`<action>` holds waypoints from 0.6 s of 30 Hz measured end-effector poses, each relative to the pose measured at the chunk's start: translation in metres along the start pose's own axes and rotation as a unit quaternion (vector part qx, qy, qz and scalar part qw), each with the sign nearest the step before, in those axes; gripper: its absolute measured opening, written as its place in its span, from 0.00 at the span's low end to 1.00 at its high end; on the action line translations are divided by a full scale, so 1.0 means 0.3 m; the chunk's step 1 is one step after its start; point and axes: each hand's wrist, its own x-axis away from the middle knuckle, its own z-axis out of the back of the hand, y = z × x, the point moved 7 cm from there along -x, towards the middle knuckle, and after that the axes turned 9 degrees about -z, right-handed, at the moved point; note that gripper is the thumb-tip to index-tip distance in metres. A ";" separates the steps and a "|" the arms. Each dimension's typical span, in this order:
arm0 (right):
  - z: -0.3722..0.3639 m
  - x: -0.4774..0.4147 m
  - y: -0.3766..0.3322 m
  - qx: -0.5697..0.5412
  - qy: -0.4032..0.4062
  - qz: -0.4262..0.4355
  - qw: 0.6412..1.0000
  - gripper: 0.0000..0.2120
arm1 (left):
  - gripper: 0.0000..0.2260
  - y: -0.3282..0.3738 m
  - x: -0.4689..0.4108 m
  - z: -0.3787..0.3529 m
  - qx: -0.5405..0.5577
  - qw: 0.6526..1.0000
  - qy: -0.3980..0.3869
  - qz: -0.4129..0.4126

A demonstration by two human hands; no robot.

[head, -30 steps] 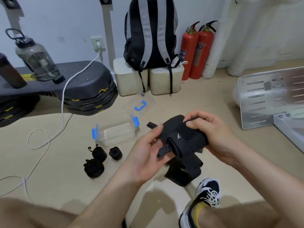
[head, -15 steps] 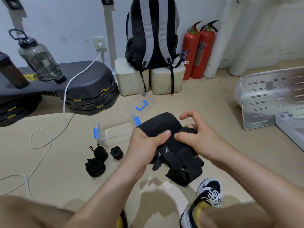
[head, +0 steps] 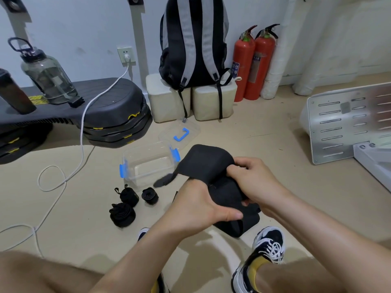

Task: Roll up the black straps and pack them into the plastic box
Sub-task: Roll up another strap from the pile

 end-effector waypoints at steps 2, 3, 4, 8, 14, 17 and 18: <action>-0.010 0.003 0.005 0.007 -0.041 -0.032 0.999 0.08 | 0.16 0.010 -0.001 0.013 -0.036 0.998 0.044 -0.018; -0.012 0.006 0.002 0.007 -0.066 -0.042 0.997 0.09 | 0.12 0.022 -0.003 0.012 -0.016 0.998 0.052 -0.033; -0.014 0.011 -0.002 -0.007 -0.098 -0.048 0.994 0.10 | 0.10 0.029 -0.005 0.013 0.024 0.997 0.057 -0.042; -0.020 0.034 -0.034 -0.036 -0.218 -0.014 0.975 0.10 | 0.10 -0.006 0.008 0.049 0.147 0.982 0.121 -0.011; -0.006 0.032 -0.045 -0.024 -0.185 0.040 0.982 0.08 | 0.12 -0.018 0.019 0.006 0.282 0.953 0.105 -0.017; -0.008 0.029 -0.041 -0.047 -0.183 0.032 0.981 0.09 | 0.09 0.001 0.012 -0.003 0.328 0.940 0.091 -0.023; -0.008 0.027 -0.037 -0.048 -0.179 0.029 0.982 0.09 | 0.09 0.007 0.011 -0.006 0.330 0.940 0.084 -0.025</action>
